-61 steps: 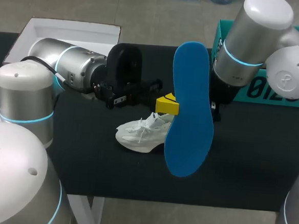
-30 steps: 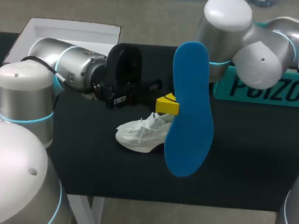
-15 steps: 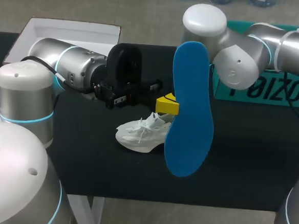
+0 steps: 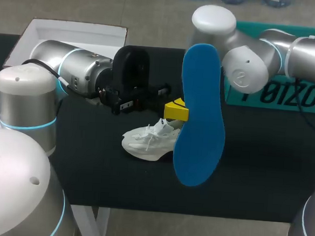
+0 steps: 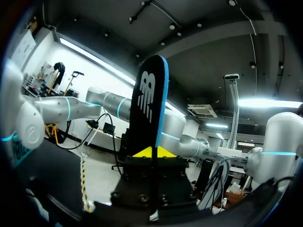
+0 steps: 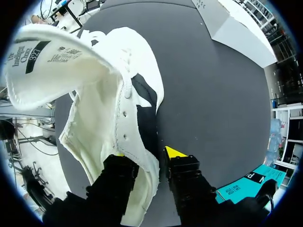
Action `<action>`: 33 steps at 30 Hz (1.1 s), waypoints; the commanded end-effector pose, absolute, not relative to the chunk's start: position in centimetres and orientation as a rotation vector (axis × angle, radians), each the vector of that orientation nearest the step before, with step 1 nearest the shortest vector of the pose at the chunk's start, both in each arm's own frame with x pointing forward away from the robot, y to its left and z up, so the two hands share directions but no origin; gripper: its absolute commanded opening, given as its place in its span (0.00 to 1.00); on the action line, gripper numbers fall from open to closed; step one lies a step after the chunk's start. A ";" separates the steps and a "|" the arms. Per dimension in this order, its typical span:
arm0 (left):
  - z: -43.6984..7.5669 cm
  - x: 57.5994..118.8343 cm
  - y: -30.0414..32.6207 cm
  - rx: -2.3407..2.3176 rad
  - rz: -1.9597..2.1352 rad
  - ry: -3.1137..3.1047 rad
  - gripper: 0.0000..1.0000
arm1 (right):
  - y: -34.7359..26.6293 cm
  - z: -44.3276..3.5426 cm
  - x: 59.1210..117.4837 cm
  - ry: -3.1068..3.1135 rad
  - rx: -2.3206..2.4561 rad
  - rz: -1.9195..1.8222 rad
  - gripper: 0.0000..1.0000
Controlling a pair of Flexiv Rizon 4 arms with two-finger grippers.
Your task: Take the shoe out of the shoebox, open the shoe tongue, remove and reinsert the insole, then place the shoe into the shoebox
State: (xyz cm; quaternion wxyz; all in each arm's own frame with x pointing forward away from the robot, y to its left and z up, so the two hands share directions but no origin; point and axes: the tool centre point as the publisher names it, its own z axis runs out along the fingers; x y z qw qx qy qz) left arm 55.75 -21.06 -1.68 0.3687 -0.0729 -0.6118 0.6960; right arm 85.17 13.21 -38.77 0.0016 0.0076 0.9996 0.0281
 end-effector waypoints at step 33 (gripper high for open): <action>-1.7 55.8 -21.1 -0.188 1.788 -1.567 0.00 | 11.5 -32.9 83.8 2.473 1.961 0.692 0.00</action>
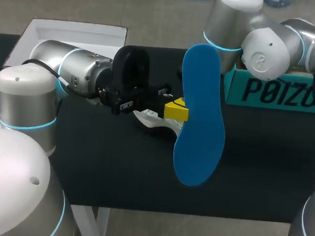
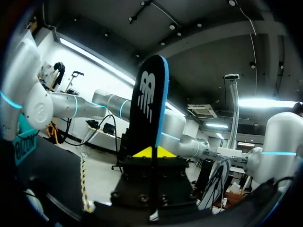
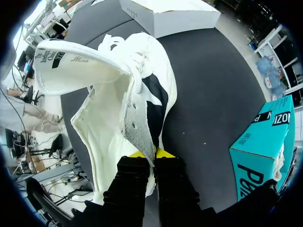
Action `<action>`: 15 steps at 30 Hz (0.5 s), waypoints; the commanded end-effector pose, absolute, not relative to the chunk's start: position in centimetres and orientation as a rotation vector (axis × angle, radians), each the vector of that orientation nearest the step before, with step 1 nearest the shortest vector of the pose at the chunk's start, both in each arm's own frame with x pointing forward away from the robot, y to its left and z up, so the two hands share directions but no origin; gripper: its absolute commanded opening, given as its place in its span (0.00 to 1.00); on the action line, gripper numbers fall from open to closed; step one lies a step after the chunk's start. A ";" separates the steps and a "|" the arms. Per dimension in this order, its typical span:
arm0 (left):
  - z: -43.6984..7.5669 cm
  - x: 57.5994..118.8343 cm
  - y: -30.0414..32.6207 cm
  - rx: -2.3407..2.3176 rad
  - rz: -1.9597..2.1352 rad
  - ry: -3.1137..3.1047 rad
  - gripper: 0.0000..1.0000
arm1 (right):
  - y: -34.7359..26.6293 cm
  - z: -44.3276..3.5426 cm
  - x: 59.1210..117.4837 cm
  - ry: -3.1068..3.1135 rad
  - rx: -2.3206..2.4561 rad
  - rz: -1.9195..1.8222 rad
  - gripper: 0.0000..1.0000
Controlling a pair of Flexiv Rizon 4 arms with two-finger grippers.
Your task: Take the shoe out of the shoebox, open the shoe tongue, remove and reinsert the insole, then place the shoe into the shoebox
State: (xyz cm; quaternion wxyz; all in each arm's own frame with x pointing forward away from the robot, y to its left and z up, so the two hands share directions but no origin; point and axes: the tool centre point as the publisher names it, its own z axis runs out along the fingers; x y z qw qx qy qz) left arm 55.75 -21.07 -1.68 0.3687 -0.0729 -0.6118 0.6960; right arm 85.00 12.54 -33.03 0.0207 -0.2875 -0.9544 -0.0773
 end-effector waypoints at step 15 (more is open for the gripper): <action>-1.7 55.8 -21.1 -0.188 1.788 -1.567 0.00 | 13.8 -34.4 83.7 -2.223 -1.942 -0.642 0.00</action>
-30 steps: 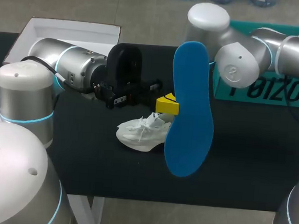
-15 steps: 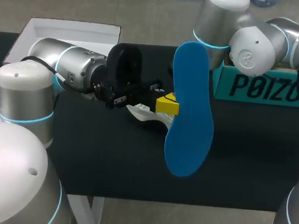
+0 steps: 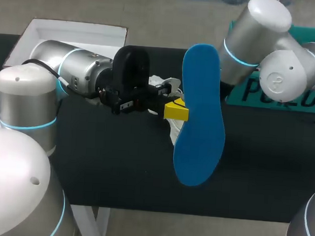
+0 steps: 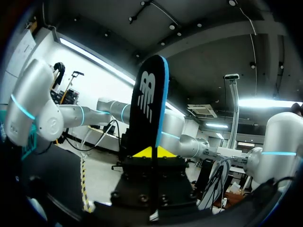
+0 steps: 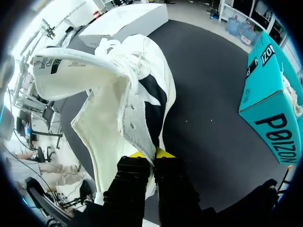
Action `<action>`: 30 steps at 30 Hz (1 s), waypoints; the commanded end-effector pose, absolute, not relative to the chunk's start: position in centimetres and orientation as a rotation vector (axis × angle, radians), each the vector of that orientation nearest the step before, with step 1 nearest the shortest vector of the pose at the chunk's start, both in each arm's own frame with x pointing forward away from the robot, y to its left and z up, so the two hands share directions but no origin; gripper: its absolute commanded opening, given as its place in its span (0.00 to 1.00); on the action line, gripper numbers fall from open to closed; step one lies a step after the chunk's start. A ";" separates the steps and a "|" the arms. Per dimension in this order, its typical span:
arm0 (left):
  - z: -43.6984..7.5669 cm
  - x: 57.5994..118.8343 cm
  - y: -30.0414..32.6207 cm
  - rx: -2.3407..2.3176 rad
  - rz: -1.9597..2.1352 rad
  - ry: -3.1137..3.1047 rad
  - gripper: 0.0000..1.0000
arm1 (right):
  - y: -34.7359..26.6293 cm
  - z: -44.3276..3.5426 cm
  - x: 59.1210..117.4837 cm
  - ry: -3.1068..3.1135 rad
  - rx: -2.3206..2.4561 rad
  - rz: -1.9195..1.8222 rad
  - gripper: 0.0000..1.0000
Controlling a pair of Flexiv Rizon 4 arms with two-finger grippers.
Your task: Take the shoe out of the shoebox, open the shoe tongue, remove and reinsert the insole, then place the shoe into the shoebox
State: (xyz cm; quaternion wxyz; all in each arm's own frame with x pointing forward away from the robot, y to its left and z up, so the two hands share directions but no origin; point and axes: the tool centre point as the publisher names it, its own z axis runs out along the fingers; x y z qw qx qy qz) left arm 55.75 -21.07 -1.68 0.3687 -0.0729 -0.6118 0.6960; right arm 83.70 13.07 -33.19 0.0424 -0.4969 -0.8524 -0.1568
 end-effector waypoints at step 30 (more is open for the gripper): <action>-1.7 55.8 -21.1 -0.188 1.788 -1.567 0.00 | 13.2 -35.9 84.7 -2.283 -1.965 -0.466 0.00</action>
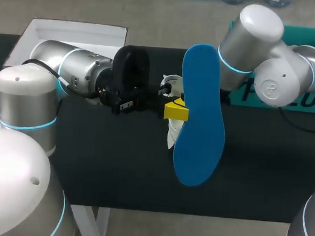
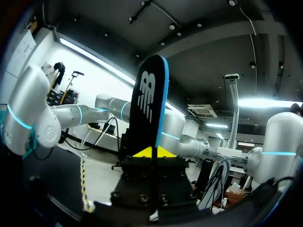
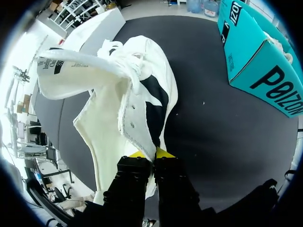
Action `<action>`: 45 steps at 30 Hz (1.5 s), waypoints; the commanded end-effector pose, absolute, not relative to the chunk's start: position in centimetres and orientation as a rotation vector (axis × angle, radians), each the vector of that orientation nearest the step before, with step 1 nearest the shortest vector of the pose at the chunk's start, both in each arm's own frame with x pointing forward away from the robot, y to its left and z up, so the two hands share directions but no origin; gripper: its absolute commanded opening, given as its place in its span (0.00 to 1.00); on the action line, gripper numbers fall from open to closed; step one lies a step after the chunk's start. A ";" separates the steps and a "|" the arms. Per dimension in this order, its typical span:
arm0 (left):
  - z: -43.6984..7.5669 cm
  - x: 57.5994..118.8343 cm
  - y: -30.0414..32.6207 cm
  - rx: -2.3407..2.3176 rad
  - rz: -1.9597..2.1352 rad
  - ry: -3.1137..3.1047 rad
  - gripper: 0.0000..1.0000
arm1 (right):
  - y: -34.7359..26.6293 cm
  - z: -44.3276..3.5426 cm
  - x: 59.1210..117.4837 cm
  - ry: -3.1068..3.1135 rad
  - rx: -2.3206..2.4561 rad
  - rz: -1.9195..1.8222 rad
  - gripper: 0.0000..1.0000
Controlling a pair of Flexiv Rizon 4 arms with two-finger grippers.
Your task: Take the shoe out of the shoebox, open the shoe tongue, remove and reinsert the insole, then place the shoe into the shoebox
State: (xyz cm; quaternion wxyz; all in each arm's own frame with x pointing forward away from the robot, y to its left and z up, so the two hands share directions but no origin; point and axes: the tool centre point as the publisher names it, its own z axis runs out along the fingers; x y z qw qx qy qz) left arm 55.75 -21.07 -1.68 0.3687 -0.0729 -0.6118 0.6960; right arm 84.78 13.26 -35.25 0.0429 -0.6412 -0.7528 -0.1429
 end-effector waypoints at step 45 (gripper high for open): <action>-1.7 55.8 -21.1 -0.188 1.788 -1.567 0.00 | 12.3 -33.3 83.7 -2.204 -1.882 -0.482 1.00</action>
